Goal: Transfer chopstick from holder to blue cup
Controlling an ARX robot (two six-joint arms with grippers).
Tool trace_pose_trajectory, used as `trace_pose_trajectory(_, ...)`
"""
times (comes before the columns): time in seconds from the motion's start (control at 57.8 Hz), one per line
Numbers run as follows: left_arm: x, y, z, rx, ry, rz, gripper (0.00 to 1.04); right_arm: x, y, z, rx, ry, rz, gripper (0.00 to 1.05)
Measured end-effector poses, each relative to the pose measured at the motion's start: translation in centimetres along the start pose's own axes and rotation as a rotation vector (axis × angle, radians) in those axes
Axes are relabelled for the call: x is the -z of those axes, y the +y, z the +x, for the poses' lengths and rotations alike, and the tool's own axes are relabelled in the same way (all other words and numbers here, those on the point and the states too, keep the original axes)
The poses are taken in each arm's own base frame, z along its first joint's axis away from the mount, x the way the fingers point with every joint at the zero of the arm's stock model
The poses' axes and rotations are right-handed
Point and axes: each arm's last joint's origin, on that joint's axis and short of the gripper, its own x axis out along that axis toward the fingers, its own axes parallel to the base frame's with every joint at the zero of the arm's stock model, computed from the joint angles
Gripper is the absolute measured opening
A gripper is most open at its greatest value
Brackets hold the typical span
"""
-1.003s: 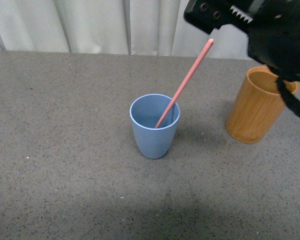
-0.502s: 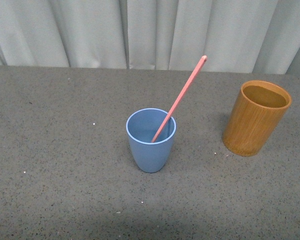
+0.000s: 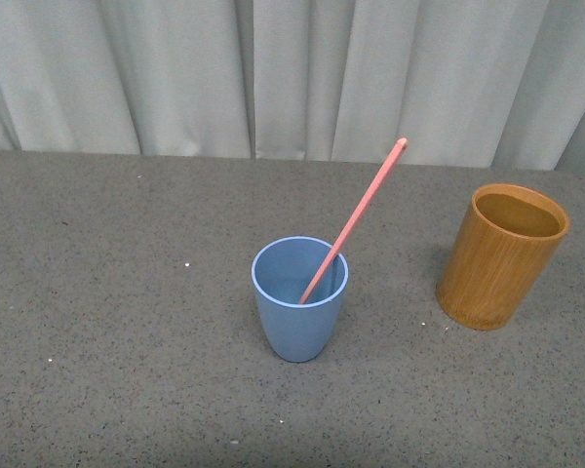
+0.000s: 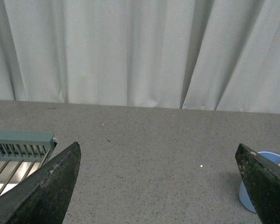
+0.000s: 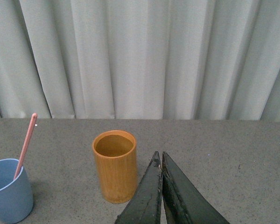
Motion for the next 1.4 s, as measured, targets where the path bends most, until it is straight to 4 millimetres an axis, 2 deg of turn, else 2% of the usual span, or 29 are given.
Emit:
trace_pose_trajectory(0.069,0.0,0.0,0.0,0.0,0.0,0.0,0.98,0.0,0.0,0.0,0.0,0.0,0.0,0.14)
trace_pose_trajectory(0.104,0.0,0.0,0.0,0.0,0.0,0.0,0.98,0.0,0.0,0.0,0.0,0.0,0.0,0.23)
trace_pose_trajectory(0.311,0.0,0.0,0.0,0.0,0.0,0.0,0.98,0.0,0.0,0.0,0.0,0.0,0.0,0.61)
trace_pose_trajectory(0.536,0.0,0.0,0.0,0.0,0.0,0.0,0.98,0.0,0.0,0.0,0.0,0.0,0.001,0.97)
trace_pose_trajectory(0.623,0.0,0.0,0.0,0.0,0.0,0.0,0.98,0.0,0.0,0.0,0.0,0.0,0.0,0.94)
trace_pose_trajectory(1.401,0.0,0.0,0.0,0.0,0.0,0.0,0.98,0.0,0.0,0.0,0.0,0.0,0.0,0.95)
